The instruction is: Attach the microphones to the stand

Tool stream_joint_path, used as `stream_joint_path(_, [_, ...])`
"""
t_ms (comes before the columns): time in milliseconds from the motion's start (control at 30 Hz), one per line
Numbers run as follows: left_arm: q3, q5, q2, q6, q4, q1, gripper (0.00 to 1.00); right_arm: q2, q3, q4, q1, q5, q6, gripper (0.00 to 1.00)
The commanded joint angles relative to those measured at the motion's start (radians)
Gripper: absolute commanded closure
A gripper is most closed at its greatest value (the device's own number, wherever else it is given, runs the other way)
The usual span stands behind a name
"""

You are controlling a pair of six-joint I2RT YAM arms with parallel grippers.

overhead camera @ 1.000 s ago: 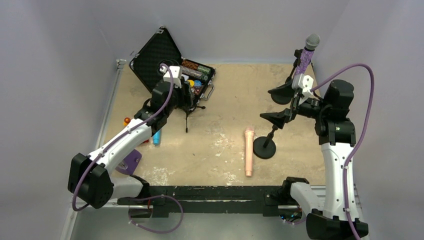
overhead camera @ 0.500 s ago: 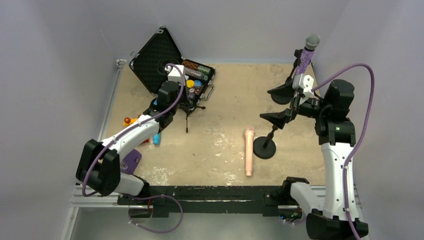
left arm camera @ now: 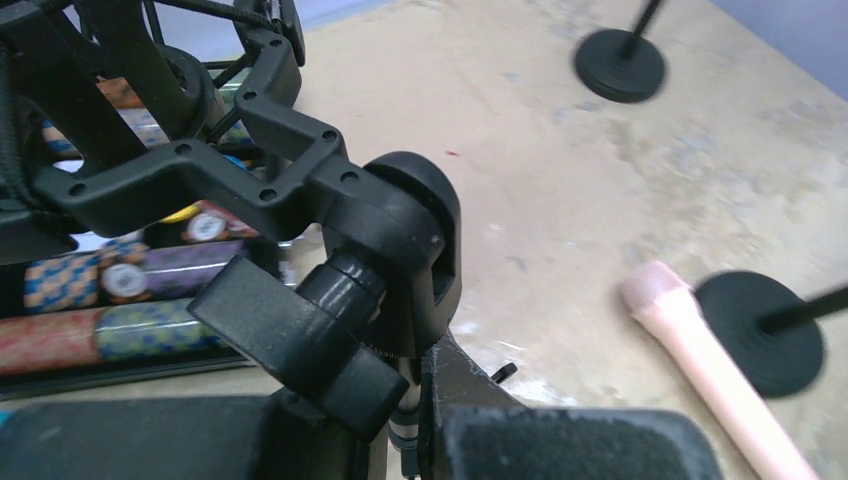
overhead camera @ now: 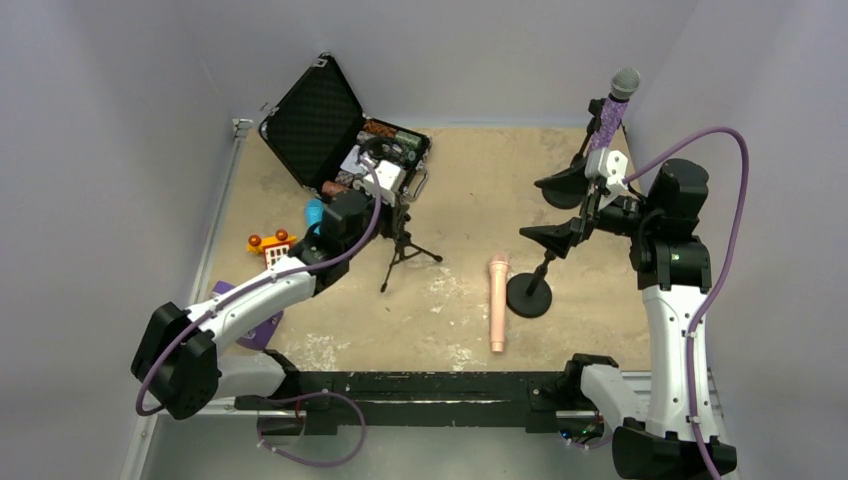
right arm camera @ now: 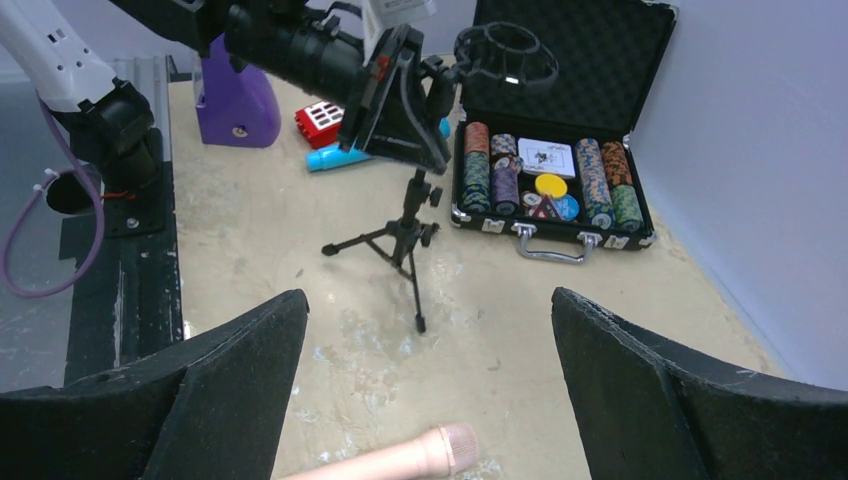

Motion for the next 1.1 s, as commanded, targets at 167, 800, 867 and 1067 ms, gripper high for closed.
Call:
stream_joint_path(167, [0.092,-0.123,0.05,-0.066,0.067,-0.211,1.0,-0.015,-0.011,0.001,0.001,-0.042,-0.005,0.05])
stream_joint_path(800, [0.017,-0.085,0.017,-0.131,0.06,-0.266,0.43,-0.013,-0.008,-0.012,0.001,-0.056,-0.015,0.05])
stream_joint_path(867, [0.001,-0.06,-0.018,-0.135,0.048,-0.265,0.36,-0.013,-0.007,-0.016,0.002,-0.056,-0.017,0.05])
stream_joint_path(1067, [-0.081,0.046,-0.154,-0.131,0.015,-0.262,0.22,-0.015,-0.004,-0.04,0.001,-0.056,-0.04,0.05])
